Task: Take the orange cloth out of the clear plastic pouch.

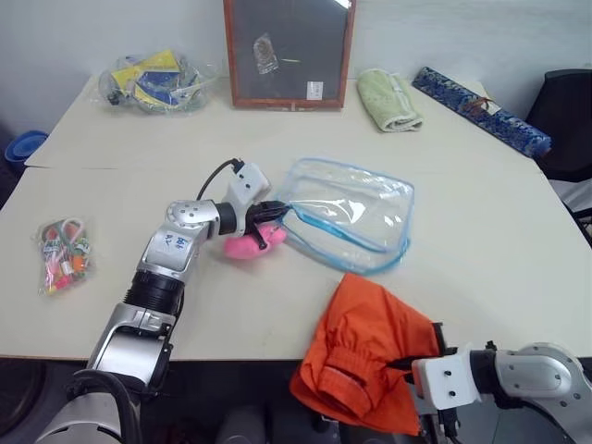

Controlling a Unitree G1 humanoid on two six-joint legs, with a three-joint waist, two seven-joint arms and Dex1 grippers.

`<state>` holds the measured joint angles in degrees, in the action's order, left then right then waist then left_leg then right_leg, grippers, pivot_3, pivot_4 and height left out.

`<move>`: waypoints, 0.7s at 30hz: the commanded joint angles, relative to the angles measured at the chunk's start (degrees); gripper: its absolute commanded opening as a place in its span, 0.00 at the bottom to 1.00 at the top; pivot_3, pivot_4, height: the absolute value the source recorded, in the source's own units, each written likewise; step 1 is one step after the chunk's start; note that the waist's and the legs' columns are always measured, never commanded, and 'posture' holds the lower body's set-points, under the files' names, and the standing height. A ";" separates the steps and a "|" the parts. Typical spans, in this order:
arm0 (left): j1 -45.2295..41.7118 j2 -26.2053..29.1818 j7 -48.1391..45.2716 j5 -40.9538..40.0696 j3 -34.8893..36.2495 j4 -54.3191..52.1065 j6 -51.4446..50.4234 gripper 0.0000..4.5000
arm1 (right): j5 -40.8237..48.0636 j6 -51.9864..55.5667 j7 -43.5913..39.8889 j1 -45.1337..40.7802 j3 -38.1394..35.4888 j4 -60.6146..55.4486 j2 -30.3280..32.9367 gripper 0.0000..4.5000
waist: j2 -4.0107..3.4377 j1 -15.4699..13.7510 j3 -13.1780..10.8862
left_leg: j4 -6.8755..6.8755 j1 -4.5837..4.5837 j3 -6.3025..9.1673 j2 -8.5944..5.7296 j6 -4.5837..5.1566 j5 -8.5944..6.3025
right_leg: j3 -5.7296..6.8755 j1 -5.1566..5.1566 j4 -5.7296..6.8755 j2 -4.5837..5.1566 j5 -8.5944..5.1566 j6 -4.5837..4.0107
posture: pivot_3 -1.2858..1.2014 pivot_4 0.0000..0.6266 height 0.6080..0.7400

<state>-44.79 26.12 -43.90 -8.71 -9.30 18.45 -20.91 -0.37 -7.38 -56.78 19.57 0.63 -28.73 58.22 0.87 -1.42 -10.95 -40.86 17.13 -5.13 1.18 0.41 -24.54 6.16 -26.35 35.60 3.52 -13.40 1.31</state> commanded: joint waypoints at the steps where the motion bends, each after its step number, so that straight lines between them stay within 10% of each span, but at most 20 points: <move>1: 1.60 2.69 -3.47 -0.74 1.40 -4.62 0.18 0.00 | 0.38 2.20 5.26 0.09 -8.52 4.46 -2.37 0.01 | 0.01 0.08 0.00 | -0.01 0.00 -0.02 0.00 0.00 0.00 | -0.03 0.00 0.00 0.00 0.01 0.01 | 0.52 0.24 1.00; 11: 14.37 10.23 -13.93 -2.99 -0.37 -22.13 -0.03 0.00 | 15.65 23.02 19.67 -8.67 -30.70 16.46 -13.18 0.01 | -0.56 1.17 -0.19 | -0.06 0.00 -0.48 0.04 0.59 0.10 | -0.38 0.75 -1.77 0.06 1.46 -0.01 | 0.52 0.24 1.00; 21: 15.96 9.15 -12.41 -2.52 -0.74 -24.61 -1.73 0.00 | 11.54 23.66 23.33 -13.20 -27.87 21.72 -14.13 0.01 | -0.54 0.06 -0.02 | 0.90 0.23 -0.80 0.40 -0.20 0.53 | -0.05 -0.32 -0.70 -0.31 0.64 -0.24 | 0.52 0.24 1.00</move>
<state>-28.70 35.42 -56.42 -11.07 -10.06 -4.58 -22.63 11.62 17.35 -33.66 6.92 -27.31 -6.42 43.71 0.33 -1.37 -10.98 -40.00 17.36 -5.94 1.56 0.21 -24.01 6.10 -26.65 34.91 3.23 -12.75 1.10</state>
